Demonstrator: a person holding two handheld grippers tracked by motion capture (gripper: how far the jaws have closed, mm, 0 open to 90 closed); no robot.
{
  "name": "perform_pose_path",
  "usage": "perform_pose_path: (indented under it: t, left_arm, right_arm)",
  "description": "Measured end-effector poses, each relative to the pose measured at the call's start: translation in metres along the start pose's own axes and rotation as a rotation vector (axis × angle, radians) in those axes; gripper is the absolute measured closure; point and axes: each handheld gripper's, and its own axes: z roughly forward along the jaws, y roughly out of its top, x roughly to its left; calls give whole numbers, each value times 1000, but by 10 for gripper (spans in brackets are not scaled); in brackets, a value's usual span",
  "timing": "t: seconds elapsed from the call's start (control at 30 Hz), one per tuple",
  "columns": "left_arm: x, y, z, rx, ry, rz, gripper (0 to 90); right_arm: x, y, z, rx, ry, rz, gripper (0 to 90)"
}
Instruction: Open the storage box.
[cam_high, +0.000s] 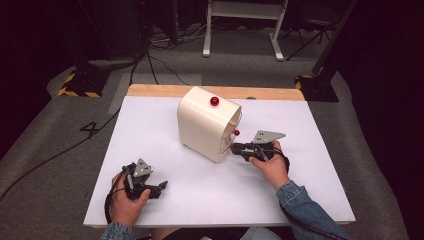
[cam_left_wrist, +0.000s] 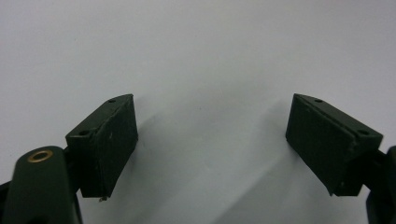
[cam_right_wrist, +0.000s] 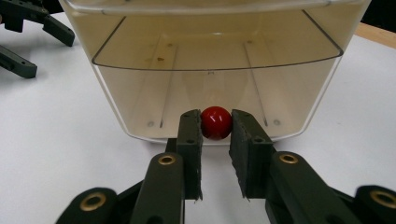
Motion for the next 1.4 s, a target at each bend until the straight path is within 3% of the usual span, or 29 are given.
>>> perform_pose_path:
  t: [0.17,0.8,1.4]
  left_arm:
    - [0,0,0,-1,-3,-6,169]
    - [0,0,0,-1,-3,-2,170]
    - [0,0,0,-1,-3,-6,170]
  right_arm:
    - [1,0,-4,-2,-2,0,742]
    - [9,-12,-52,11,-32,3,743]
    - [9,-28,-64,34,-39,34,741]
